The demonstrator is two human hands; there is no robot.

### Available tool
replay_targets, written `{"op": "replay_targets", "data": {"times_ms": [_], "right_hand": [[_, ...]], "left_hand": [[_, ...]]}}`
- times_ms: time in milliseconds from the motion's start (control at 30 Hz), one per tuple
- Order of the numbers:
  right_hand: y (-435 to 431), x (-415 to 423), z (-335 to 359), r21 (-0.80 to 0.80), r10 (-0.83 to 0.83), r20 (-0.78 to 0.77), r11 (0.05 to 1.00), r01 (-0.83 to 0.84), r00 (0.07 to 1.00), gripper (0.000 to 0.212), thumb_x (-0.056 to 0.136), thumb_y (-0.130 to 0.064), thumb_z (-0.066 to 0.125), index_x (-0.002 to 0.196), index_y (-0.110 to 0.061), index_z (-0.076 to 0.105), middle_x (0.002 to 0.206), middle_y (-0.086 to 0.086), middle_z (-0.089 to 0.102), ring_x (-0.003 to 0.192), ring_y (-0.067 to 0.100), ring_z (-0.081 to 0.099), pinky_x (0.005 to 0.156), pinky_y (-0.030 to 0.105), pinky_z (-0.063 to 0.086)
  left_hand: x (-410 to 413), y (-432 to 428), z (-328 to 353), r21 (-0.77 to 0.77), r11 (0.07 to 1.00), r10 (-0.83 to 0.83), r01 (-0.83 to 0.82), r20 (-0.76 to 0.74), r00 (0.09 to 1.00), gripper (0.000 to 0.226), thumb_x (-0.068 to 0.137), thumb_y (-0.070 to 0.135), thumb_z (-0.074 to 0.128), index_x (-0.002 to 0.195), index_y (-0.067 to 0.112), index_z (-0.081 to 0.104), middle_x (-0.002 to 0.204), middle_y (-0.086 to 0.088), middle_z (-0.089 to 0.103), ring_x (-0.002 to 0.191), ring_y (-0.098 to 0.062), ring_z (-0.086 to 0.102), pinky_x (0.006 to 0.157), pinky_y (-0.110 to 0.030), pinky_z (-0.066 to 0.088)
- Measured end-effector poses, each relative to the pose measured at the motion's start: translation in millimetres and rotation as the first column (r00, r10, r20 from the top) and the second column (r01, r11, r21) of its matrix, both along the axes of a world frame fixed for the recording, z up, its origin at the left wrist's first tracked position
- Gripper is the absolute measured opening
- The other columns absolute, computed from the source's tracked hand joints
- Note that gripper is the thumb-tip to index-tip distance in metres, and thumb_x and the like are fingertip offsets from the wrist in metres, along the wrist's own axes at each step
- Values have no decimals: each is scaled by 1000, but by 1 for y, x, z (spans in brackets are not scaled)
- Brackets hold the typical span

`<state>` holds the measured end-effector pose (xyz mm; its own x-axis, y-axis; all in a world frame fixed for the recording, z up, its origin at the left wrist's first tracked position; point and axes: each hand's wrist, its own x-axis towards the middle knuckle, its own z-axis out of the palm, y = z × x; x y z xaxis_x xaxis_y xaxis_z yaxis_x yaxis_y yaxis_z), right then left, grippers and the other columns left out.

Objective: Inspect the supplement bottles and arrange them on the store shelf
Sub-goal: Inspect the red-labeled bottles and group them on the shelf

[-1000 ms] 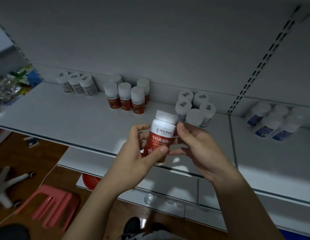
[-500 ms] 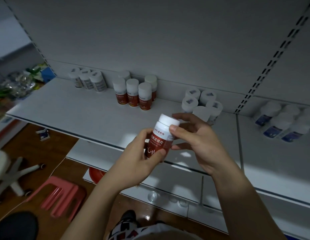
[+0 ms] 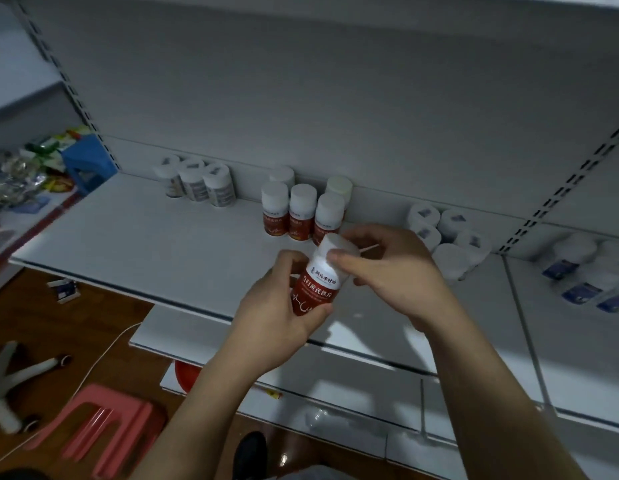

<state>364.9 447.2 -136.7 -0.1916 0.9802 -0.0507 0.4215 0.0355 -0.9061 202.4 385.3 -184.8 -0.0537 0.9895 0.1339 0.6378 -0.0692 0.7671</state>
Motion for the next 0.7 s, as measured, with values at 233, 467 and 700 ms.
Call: {"op": "replay_targets", "data": {"times_ms": [233, 467, 700], "right_hand": [[36, -45, 41, 172, -76, 240, 985, 35, 968, 27, 77, -34, 76, 102, -28, 68, 94, -9, 67, 81, 13, 67, 76, 40, 59], [104, -74, 75, 407, -257, 338, 907, 105, 905, 33, 78, -25, 74, 109, -21, 63, 100, -7, 61, 87, 11, 58, 69, 20, 42], [157, -99, 55, 410, -287, 378, 904, 119, 880, 35, 79, -19, 72, 111, -15, 60, 107, -3, 59, 94, 11, 53, 75, 16, 38]], "left_hand": [[-48, 44, 10, 18, 998, -67, 68, -52, 996, 52, 81, 52, 70, 120, 46, 37, 121, 26, 55, 111, -1, 56, 93, -35, 50], [-99, 95, 10, 195, 965, -57, 174, -491, 869, 50, 86, 52, 63, 120, 16, 58, 112, -4, 63, 99, -27, 61, 74, -35, 44], [-129, 138, 5, 174, 954, -88, 245, -617, 782, 57, 82, 56, 64, 116, 11, 62, 107, -9, 67, 98, -30, 63, 76, -39, 48]]}}
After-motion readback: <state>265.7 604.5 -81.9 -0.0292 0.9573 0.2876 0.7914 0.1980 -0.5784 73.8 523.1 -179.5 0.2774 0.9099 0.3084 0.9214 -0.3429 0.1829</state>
